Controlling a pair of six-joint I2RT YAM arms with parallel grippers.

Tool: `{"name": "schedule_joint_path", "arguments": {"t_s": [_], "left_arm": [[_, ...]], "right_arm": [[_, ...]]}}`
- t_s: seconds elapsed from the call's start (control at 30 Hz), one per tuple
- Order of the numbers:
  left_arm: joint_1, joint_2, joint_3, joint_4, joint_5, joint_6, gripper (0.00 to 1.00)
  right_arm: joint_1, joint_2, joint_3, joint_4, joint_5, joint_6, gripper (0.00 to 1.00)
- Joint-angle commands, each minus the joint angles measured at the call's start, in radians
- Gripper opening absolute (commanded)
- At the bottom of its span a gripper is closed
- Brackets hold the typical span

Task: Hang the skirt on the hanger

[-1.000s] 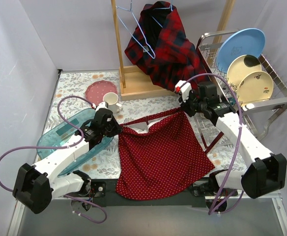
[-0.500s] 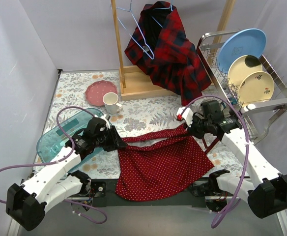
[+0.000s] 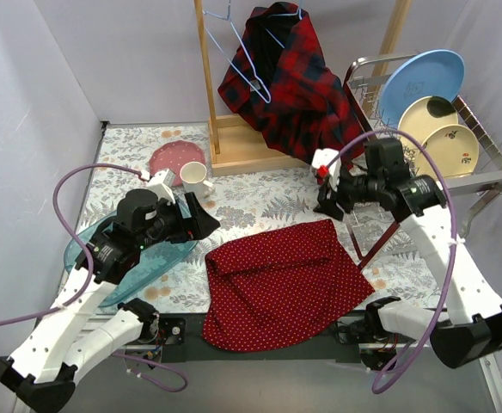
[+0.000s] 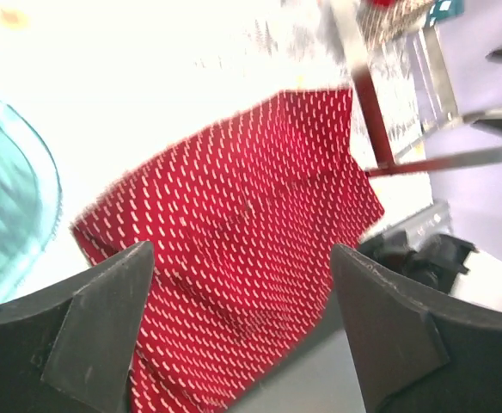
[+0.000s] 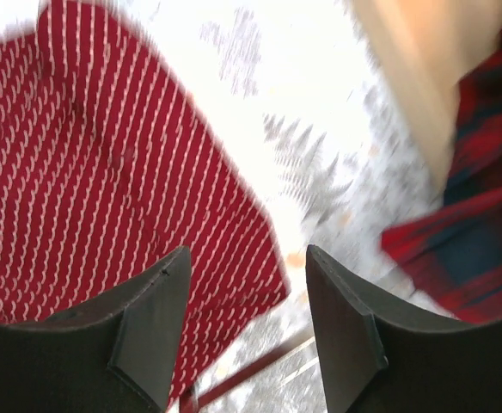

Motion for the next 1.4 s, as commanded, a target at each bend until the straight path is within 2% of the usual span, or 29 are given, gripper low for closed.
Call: {"name": "schedule_joint_path", "arguments": {"t_s": [0.0,0.1,0.17,0.2,0.27,0.3,0.43,0.47,0.63,1.0,1.23,1.37], "left_arm": [[0.007,-0.017,-0.047,0.157,-0.098,0.145,0.88],[0.007,-0.008,-0.108,0.272,-0.142,0.209,0.93],[0.007,0.013,-0.126,0.305,-0.145,0.255,0.94],[0.007,0.018,-0.133,0.323,-0.2,0.266,0.94],[0.007,0.018,-0.159,0.334,-0.24,0.283,0.95],[0.007,0.01,-0.171,0.346,-0.263,0.294,0.96],[0.007,-0.068,-0.266,0.424,-0.258,0.289,0.98],[0.007,-0.086,-0.289,0.438,-0.259,0.288,0.98],[0.007,-0.168,-0.352,0.48,-0.294,0.283,0.98],[0.007,-0.151,-0.349,0.472,-0.331,0.285,0.98],[0.007,-0.148,-0.352,0.472,-0.337,0.286,0.98],[0.007,-0.149,-0.351,0.469,-0.346,0.285,0.98]], "right_arm": [[0.027,0.113,0.205,0.175,-0.081,0.186,0.63],[0.036,0.222,0.367,0.343,-0.056,0.362,0.64],[0.041,0.318,0.487,0.413,-0.026,0.459,0.67],[0.044,0.352,0.525,0.456,-0.024,0.52,0.71],[0.049,0.457,0.654,0.478,0.0,0.566,0.72],[0.052,0.493,0.7,0.495,0.009,0.612,0.78],[0.065,0.671,0.892,0.528,0.089,0.73,0.79],[0.068,0.693,0.918,0.548,0.121,0.749,0.85],[0.085,0.85,1.088,0.607,0.215,0.815,0.85],[0.122,1.021,1.216,0.711,0.365,0.8,0.72],[0.133,1.087,1.257,0.774,0.404,0.804,0.62],[0.134,1.115,1.264,0.802,0.428,0.806,0.51]]}}
